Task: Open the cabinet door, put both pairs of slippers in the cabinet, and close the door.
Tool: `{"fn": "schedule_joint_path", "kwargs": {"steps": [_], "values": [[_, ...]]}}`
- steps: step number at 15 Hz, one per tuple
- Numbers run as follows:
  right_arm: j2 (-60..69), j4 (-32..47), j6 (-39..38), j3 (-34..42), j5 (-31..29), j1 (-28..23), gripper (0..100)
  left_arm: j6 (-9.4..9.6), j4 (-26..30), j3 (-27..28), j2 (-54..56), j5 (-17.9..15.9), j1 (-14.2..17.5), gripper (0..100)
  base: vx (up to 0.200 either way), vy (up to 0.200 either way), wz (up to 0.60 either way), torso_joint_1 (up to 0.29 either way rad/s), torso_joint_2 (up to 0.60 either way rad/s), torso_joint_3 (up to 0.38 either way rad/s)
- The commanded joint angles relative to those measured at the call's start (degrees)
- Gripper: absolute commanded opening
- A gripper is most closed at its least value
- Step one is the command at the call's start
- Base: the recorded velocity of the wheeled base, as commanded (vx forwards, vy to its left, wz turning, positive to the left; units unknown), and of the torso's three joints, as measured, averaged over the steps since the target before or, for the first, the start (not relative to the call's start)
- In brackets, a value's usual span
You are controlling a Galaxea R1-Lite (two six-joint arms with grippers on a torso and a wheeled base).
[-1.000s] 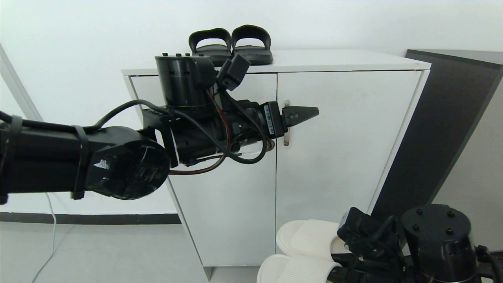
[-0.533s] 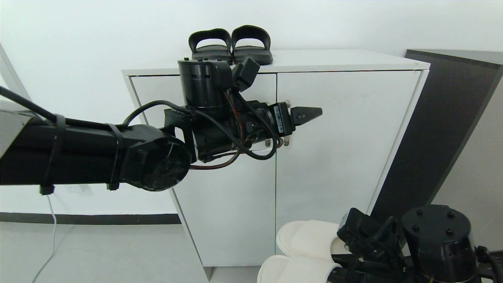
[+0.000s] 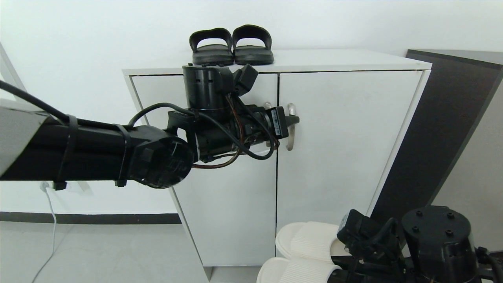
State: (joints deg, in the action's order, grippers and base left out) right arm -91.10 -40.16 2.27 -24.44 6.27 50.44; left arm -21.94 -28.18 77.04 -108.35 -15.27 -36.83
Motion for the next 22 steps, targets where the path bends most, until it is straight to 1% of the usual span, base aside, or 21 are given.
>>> {"fn": "schedule_joint_path", "kwargs": {"steps": [1,3,5,6,8,11,13,15,18,21,22], "values": [[0.3,-0.5,0.0,0.7,0.9,0.3,0,-0.21,-0.2,-2.0,2.3,-0.1,0.0,0,0.0,0.0,0.0,0.0,0.0,0.0],[0.3,-2.9,0.9,2.8,4.1,0.4,0,-0.21,-0.4,-4.3,4.1,-0.1,-0.1,0,0.0,0.0,0.0,0.0,0.0,0.0],[0.3,-5.3,2.5,4.8,6.0,0.4,0,-0.21,-0.6,-6.4,5.9,-0.4,-0.3,0,0.0,0.0,0.0,0.0,0.0,0.0],[0.3,-7.7,3.5,6.3,8.1,0.4,0,-0.21,-0.6,-7.9,7.3,-0.5,-0.7,0,0.0,0.0,0.0,0.0,0.0,0.0],[0.3,-10.0,4.3,7.9,10.3,0.4,0,-0.21,-1.3,-10.3,9.3,-0.4,-2.1,0,0.0,0.0,0.0,0.0,0.0,0.0],[0.3,-10.3,4.4,8.2,10.6,0.4,0,-0.21,-1.7,-13.7,12.8,0.2,-5.4,0,0.0,0.0,0.0,0.0,0.0,0.0],[0.2,-10.3,4.4,8.2,10.6,0.4,0,-0.21,-1.7,-15.3,14.9,1.4,-6.4,0,0.0,0.0,0.0,0.0,0.0,0.0],[0.2,-10.3,4.4,8.2,10.6,0.4,0,-0.29,-1.7,-15.3,15.4,1.6,-5.9,0,0.0,0.0,0.0,0.0,0.0,0.0],[0.2,-10.3,4.5,8.1,10.5,0.4,0,-0.56,-1.8,-14.8,14.5,1.2,-2.9,0,0.0,0.0,0.0,0.0,0.0,0.0],[0.0,-10.3,4.6,8.1,10.6,0.4,0,-0.56,-1.8,-14.0,13.7,1.0,-0.7,0,0.0,0.0,0.0,0.0,0.0,0.0],[0.0,-10.3,4.6,8.1,10.6,0.4,0,-0.64,-1.8,-13.8,13.5,1.0,-0.4,0,0.0,0.0,0.0,0.0,0.0,0.0]]}}
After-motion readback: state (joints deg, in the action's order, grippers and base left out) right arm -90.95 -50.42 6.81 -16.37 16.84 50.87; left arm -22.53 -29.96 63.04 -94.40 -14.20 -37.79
